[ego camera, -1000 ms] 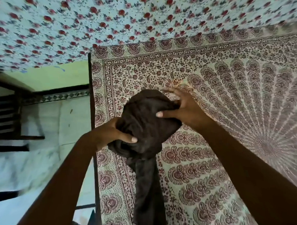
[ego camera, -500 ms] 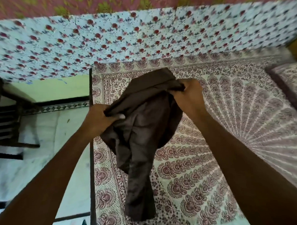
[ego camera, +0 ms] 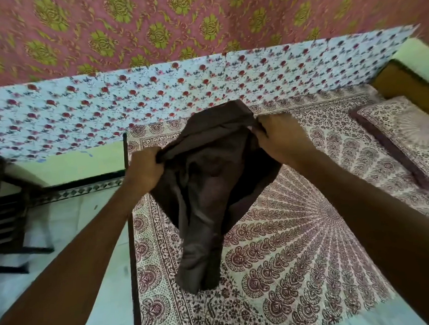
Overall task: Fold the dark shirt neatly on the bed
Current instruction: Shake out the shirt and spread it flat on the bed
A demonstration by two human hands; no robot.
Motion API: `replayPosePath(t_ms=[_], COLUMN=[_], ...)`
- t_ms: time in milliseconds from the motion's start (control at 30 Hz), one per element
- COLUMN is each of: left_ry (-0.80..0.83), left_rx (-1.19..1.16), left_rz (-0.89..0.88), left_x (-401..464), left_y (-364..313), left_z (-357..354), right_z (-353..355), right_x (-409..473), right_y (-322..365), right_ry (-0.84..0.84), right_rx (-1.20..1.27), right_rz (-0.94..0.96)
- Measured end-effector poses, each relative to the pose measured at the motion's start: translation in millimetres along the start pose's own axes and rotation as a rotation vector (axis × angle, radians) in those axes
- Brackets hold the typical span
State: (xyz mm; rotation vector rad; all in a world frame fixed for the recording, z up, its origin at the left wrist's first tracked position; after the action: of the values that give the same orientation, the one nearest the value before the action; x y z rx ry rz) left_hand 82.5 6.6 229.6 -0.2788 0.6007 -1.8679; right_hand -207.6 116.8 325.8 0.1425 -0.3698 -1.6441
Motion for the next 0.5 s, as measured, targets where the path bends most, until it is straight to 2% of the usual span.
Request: replayPosePath(t_ms=[67, 133, 233, 300, 400, 433, 500], left_ry=[0.000, -0.009, -0.087, -0.112, -0.077, -0.079, -0.075], left_rx=[0.035, -0.038, -0.219, -0.512, -0.884, -0.919, -0.760], left_rz=[-0.059, -0.089, -0.082, 0.018, 0.130, 0.131, 0.050], left_x=[-8, -18, -31, -36, -46, -50, -66], left_y=[-15, -30, -55, -71, -108, -120, -154], left_z=[-2, 2, 15, 19, 7, 2, -6], right_z=[18, 35, 56, 68, 97, 107, 130], right_x=[-7, -15, -27, -34, -45, -47, -52], right_y=[0, -5, -25, -41, -69, -78, -101], right_ry=[-0.121, -0.183, -0.156, -0.107, -0.133, -0.146, -0.161], right_rx=[0.031, 0.151, 0.265, 0.210, 0.001, -0.057, -0.093], right_rz=[-0.004, -0.059, -0.113, -0.093, -0.020, -0.015, -0.022])
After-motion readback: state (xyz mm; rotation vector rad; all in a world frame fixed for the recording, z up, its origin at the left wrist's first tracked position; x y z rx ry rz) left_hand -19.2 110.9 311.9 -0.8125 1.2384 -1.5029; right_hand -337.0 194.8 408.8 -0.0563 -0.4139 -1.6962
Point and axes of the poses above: each hand's wrist, its own x-axis towards the middle knuckle, its own z-axis out of the back of the hand, y = z × x, the point moved 5 cm from there along x, towards the middle knuckle, and after that the axes turned 4 degrees about y, right-handed, at the moved point
